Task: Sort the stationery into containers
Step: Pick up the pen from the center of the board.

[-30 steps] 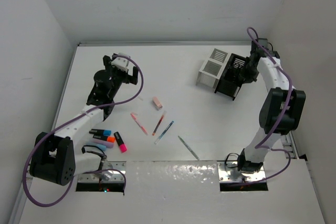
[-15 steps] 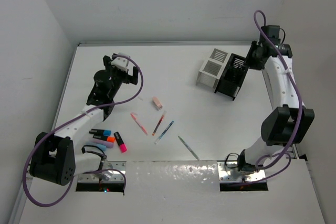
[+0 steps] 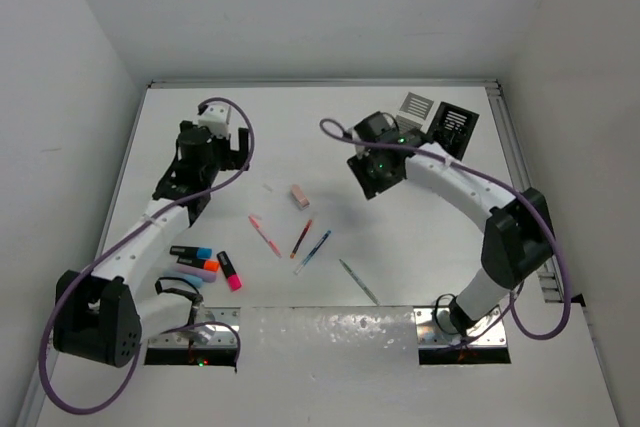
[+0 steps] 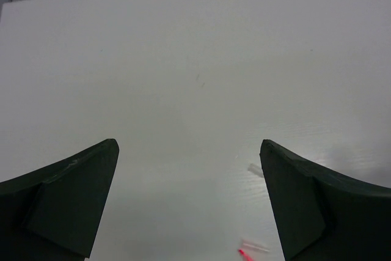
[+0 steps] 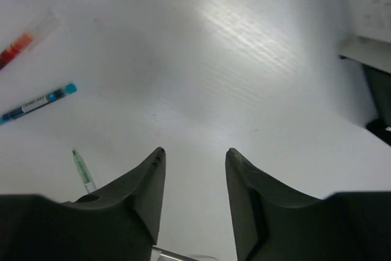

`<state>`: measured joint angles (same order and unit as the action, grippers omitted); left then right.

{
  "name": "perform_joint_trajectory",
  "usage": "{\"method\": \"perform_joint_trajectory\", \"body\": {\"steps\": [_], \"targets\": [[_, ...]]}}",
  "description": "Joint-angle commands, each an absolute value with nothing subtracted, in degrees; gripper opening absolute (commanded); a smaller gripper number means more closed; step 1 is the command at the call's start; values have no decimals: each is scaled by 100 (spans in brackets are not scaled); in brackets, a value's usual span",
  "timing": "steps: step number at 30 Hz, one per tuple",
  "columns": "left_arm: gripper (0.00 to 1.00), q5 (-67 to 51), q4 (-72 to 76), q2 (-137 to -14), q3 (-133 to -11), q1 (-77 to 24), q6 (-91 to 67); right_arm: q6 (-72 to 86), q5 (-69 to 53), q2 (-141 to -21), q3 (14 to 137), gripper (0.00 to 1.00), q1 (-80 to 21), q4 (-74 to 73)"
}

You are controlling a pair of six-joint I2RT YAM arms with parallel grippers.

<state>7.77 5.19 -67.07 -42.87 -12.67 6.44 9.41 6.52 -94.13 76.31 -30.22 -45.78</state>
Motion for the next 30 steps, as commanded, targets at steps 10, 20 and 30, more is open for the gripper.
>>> {"method": "perform_joint_trajectory", "body": {"steps": [10,20,30], "targets": [[99,1459,-774,-4756,-3885,-686,-236,1010,555,-9027,6645,49,-4631,-3525],[82,265,-1406,-4578,-4104,-703,-246,1459,-281,-8834,6048,43,-4632,-3288],[71,-850,-1170,-5458,-4316,-642,1041,1205,-290,-8411,5029,47,-4623,-3007]]}}
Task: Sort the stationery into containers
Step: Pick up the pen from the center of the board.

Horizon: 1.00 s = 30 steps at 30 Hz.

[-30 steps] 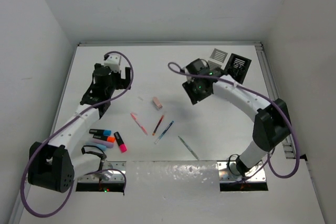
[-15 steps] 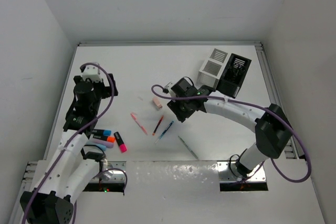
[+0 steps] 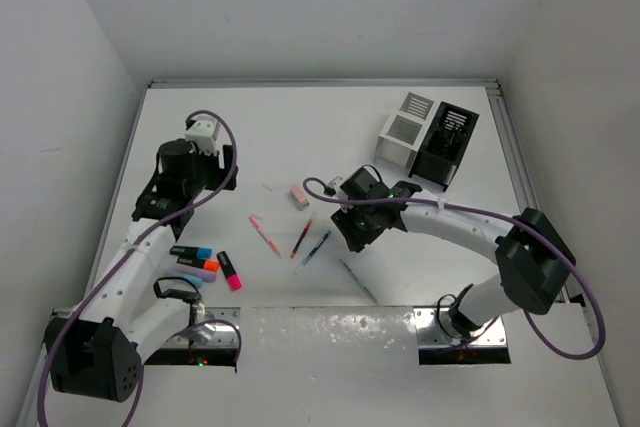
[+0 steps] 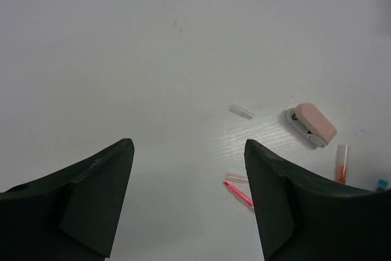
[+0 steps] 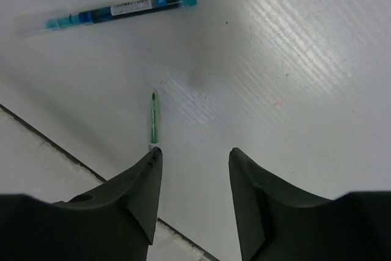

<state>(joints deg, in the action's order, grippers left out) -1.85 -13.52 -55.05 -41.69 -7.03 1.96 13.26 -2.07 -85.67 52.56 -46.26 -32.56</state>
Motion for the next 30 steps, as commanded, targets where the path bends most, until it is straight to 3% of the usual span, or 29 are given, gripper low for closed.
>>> {"method": "perform_joint_trajectory", "body": {"steps": [1,5,9,13,16,19,21,23,26,30], "targets": [[71,-1053,-1108,-5458,-4228,-659,1403,1195,-334,-8394,4949,47,-4632,-2962],[72,-1643,-1467,-5537,-3894,-931,3949,1405,-352,-8227,4737,50,-4641,-2909],[70,-1661,-1511,-5975,-4069,-827,3938,1643,-343,-8095,4808,52,-4702,-3050],[59,-1759,-1328,-6144,-4227,-686,2390,2361,263,-7945,5043,51,-4948,-3338],[57,-209,-1370,-5951,-4534,-677,309,2505,413,-8042,5517,47,-5123,-3314],[57,498,-1634,-5573,-4772,-607,-509,2015,413,-8637,6376,31,-5413,-3182],[57,807,-1757,-5292,-4781,-501,-667,1716,282,-9402,7306,25,-5597,-3312],[56,1535,-2072,-5108,-4868,-388,-773,1469,124,-10173,8133,26,-5738,-3314],[56,1845,-2494,-4897,-4966,-168,-774,1292,70,-10870,8831,36,-5879,-3305],[56,2179,-2707,-4632,-5054,0,-800,1379,105,-12022,9929,38,-6012,-3532]]}}
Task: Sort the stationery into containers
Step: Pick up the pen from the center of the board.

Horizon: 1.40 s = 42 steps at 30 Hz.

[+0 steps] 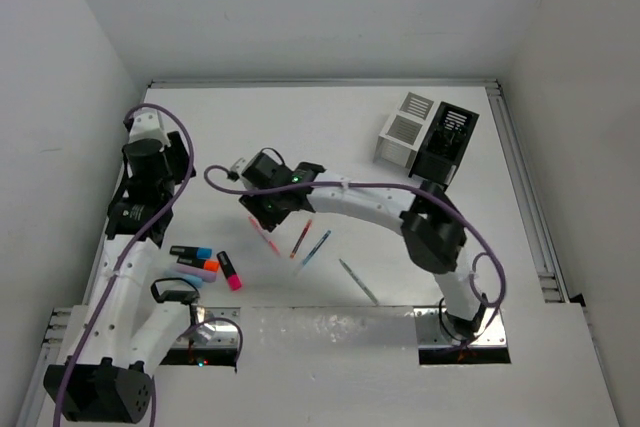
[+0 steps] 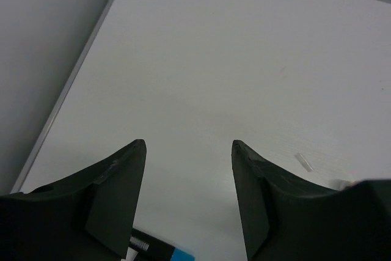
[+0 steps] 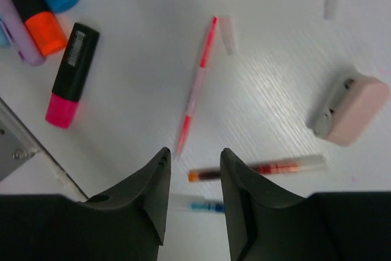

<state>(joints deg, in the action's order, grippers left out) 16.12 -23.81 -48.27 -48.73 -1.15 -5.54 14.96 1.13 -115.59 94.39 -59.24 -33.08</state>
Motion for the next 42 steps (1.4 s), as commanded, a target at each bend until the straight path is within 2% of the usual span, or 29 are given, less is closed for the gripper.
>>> {"method": "perform_joint_trajectory", "body": {"steps": [1,5,18,20,23,24,25,29,39,42], "targets": [[56,2180,-2690,-4554,-5045,0,-809,1415,166,-12145,10045,39,-6038,-3559],[56,2223,-2733,-4474,-5097,0,-1106,1555,272,-12550,10143,44,-6091,-3490],[56,2338,-2602,-4395,-5010,0,-1239,1635,536,-13219,9941,41,-6231,-3164],[56,2390,-2575,-4386,-4975,0,-1204,1644,554,-13271,9888,39,-6249,-3129],[56,2426,-2505,-4377,-4922,-26,-1187,1652,423,-13315,9818,28,-6258,-3094],[56,2426,-2496,-4386,-4913,-44,-1187,1626,404,-13315,9800,24,-6267,-3085],[56,2426,-2487,-4377,-4922,-53,-1178,1574,396,-13298,9765,15,-6284,-3094],[56,2417,-2391,-4351,-4843,-88,-1081,1266,326,-13158,9589,0,-6372,-2997],[60,1574,-2110,-4438,-4588,-149,-440,1265,114,-12737,9870,0,-6258,-3015],[62,743,-2030,-4500,-4806,-149,391,1528,26,-12298,9923,0,-6048,-3023]]}}
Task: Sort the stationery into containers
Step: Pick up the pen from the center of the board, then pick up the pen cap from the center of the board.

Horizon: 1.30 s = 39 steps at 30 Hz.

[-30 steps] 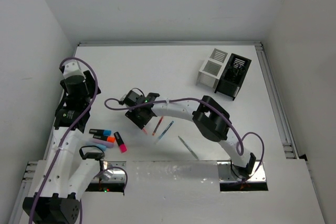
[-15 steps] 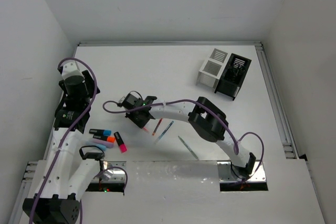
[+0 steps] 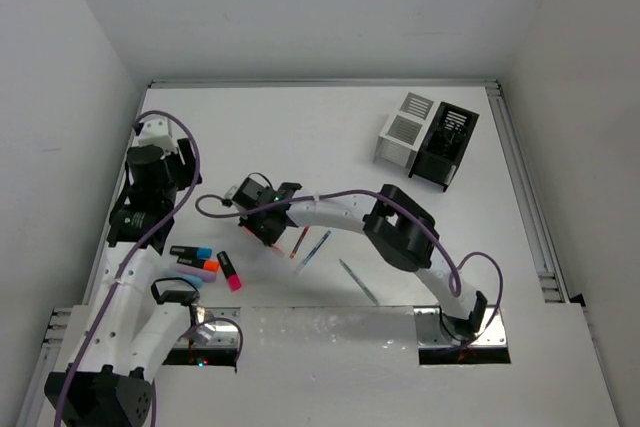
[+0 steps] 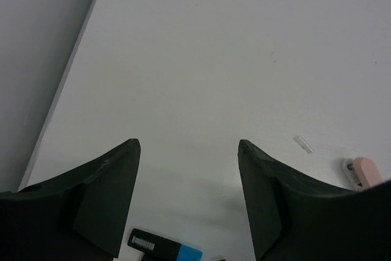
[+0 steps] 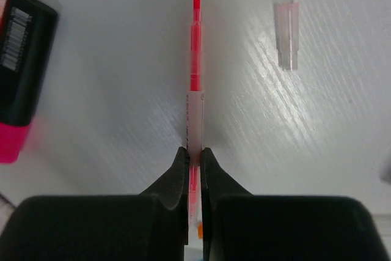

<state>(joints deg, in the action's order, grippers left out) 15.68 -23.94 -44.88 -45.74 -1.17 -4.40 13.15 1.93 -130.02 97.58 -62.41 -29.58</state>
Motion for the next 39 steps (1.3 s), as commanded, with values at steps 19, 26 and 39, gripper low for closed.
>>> {"method": "perform_joint_trajectory", "body": {"steps": [19,26,39], "targets": [[47,-1469,-4869,-7388,-5872,-1668,6457,2267,272,-8132,6004,0,-4351,-3489],[40,-1827,-6116,-9323,-6793,-1846,7908,2311,351,-7058,5116,0,-3517,-3577],[49,-1846,-5643,-9993,-6636,-1942,8490,2426,676,-6337,4562,0,-3129,-3647]]}}
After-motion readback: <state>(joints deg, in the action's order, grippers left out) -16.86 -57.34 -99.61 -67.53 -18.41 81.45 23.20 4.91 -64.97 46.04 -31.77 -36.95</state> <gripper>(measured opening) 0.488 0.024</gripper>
